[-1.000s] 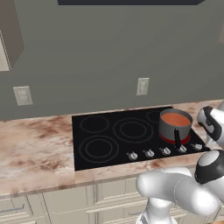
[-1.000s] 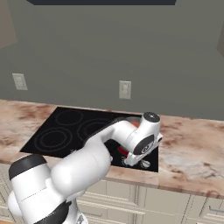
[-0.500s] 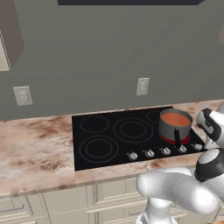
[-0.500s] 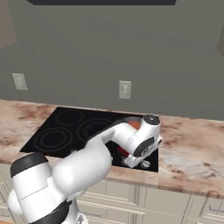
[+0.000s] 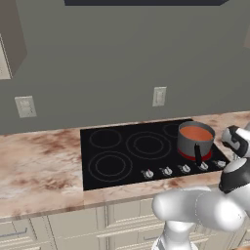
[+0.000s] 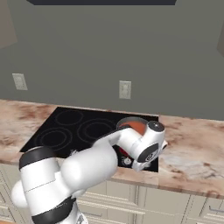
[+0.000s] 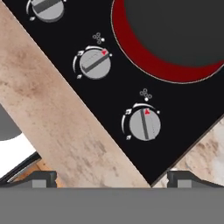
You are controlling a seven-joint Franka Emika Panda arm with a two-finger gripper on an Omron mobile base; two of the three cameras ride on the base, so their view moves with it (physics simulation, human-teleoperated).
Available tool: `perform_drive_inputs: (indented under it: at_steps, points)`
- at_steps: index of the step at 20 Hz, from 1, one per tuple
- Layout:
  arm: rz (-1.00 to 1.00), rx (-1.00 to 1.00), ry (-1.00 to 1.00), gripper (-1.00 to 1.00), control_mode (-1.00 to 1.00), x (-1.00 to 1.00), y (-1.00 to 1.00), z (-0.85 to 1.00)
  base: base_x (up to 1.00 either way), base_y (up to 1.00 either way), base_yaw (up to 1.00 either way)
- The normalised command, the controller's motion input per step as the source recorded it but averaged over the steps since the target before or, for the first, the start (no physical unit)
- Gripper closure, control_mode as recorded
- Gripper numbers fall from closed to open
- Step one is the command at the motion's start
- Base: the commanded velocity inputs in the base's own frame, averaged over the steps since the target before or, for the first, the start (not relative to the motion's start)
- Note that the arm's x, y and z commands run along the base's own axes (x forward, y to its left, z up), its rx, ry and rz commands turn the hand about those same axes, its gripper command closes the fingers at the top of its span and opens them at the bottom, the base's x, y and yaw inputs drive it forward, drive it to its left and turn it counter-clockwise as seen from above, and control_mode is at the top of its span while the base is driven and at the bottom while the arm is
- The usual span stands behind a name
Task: Wait until the marinara sauce is simmered to a deep red color and then turn off the stove.
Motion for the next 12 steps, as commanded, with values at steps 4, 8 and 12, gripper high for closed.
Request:
perform_drive_inputs:
  at_steps: [4,8,12]
  points:
    - [0.0,0.0,0.0,-1.0,-1.0,0.12,-0.15,0.0,0.0,0.0,0.0]
    - [0.0,0.0,0.01,-1.0,-1.0,0.22,-0.14,0.0,0.0,0.0,0.0]
    - [0.0,0.0,0.01,-1.0,-1.0,0.23,-0.08,0.0,0.0,0.0,0.0]
